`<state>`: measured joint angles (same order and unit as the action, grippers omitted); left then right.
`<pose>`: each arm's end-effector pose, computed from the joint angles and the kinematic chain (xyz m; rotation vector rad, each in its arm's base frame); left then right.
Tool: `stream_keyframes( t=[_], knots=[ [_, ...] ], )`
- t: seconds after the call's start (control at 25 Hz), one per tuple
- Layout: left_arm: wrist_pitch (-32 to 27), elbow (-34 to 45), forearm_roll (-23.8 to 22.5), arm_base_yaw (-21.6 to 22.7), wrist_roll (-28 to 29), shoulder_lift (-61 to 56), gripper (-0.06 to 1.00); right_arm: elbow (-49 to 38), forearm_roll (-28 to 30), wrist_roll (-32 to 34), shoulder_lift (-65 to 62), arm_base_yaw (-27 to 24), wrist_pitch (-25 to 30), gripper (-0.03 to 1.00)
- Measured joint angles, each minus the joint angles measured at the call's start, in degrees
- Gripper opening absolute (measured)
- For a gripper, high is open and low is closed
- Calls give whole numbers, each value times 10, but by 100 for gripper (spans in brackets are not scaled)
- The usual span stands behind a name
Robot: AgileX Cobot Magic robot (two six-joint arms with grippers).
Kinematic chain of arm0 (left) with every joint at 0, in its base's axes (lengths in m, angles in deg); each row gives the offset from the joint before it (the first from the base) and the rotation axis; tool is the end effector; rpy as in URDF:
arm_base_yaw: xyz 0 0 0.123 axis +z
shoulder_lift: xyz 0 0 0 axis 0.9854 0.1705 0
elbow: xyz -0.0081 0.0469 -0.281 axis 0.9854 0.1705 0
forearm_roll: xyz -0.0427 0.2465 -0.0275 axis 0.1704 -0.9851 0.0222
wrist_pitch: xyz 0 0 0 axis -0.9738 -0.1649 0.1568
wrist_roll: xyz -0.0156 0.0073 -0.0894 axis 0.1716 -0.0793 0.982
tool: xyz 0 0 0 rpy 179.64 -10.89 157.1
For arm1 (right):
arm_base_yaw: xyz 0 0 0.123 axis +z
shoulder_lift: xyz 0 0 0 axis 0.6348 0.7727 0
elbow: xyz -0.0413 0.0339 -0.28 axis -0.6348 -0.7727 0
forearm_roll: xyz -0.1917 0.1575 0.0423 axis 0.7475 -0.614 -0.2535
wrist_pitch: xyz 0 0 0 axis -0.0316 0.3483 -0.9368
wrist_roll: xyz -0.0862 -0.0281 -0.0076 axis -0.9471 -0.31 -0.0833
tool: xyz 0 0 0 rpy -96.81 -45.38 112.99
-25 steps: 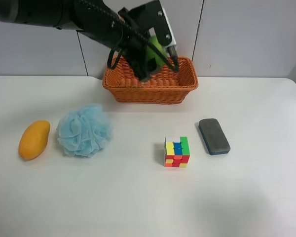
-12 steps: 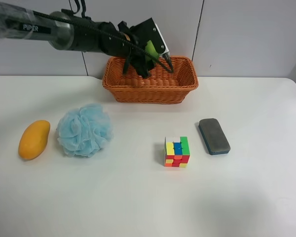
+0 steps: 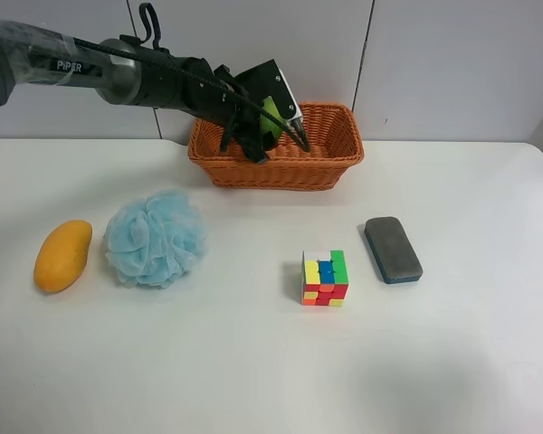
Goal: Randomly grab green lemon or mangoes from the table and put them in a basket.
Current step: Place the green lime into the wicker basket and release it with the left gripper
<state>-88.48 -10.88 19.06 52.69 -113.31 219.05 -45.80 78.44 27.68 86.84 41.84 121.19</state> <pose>0.4641 -0.2434 0.1681 1.2831 1.7202 0.1633 -0.0031 -0.0041 0.2717 -0.0053 2.0633 -0.0121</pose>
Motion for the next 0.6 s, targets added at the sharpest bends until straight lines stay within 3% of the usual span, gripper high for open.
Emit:
stream_keyframes(
  t=[0.16,0.32,0.6],
  knots=[
    [0,0,21,0,3,0,78,0,0,0,0,0,0,99],
    [2,-1,32,0,38,-3,96,0,0,0,0,0,0,99],
    [-4,-1,35,0,47,-13,99,0,0,0,0,0,0,99]
  ],
)
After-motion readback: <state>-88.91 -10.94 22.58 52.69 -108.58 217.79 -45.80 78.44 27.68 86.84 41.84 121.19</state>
